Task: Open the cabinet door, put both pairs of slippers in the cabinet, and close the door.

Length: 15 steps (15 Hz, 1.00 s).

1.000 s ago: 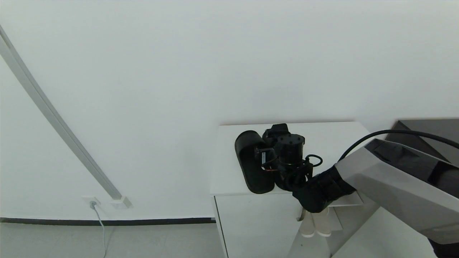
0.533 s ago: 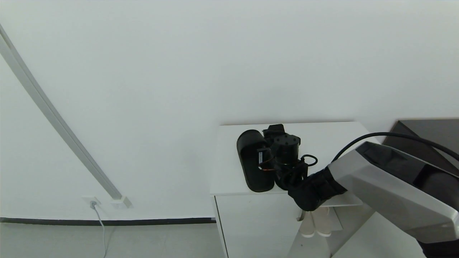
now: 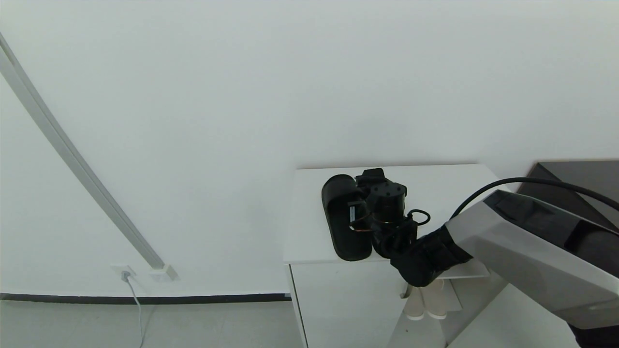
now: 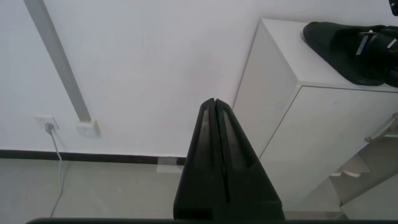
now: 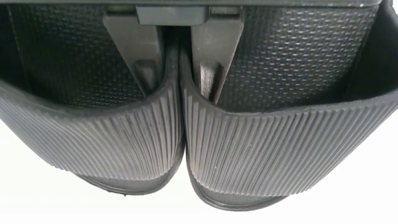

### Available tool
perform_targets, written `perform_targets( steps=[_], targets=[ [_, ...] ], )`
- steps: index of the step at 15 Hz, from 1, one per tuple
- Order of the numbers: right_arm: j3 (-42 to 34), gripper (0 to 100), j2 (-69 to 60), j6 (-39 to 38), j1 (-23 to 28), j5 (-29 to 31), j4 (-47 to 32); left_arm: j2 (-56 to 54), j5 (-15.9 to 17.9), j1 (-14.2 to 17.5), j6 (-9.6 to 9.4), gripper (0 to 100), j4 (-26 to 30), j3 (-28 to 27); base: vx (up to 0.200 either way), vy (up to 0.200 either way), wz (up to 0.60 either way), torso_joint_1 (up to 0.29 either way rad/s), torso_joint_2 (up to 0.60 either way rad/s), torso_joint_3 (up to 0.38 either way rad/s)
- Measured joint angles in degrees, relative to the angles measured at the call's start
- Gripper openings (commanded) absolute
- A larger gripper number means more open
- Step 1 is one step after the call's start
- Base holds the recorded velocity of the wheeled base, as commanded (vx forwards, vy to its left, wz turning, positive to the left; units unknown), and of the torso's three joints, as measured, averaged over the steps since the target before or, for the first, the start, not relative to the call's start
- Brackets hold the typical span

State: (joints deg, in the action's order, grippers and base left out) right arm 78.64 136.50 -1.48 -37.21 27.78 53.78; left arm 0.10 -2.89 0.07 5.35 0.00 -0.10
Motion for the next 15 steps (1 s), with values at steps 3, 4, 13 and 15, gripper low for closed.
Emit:
perform_targets(
  steps=[3, 4, 13, 15],
  targets=[
    [-4.02, 0, -3.21, -0.05, -0.79, -0.2, 0.0, 0.0, 0.02, 0.0, -0.02, 0, 0.0, 0.0, 0.0, 0.0, 0.0, 0.0, 0.0, 0.0],
    [-5.9, 0, -4.61, -0.13, -1.16, -0.61, 0.32, 0.0, 0.07, -0.05, 0.0, 0, 0.0, 0.0, 0.0, 0.0, 0.0, 0.0, 0.0, 0.0],
    [-34.55, 0, -25.55, -0.38, -5.1, -11.67, 3.01, 0.0, 0.1, 0.0, -0.24, 0, 0.0, 0.0, 0.0, 0.0, 0.0, 0.0, 0.0, 0.0],
    [-38.44, 0, -29.46, -0.44, -7.83, -12.74, 2.99, 0.0, 0.16, 0.0, -0.24, 0, 0.0, 0.0, 0.0, 0.0, 0.0, 0.0, 0.0, 0.0]
  ],
)
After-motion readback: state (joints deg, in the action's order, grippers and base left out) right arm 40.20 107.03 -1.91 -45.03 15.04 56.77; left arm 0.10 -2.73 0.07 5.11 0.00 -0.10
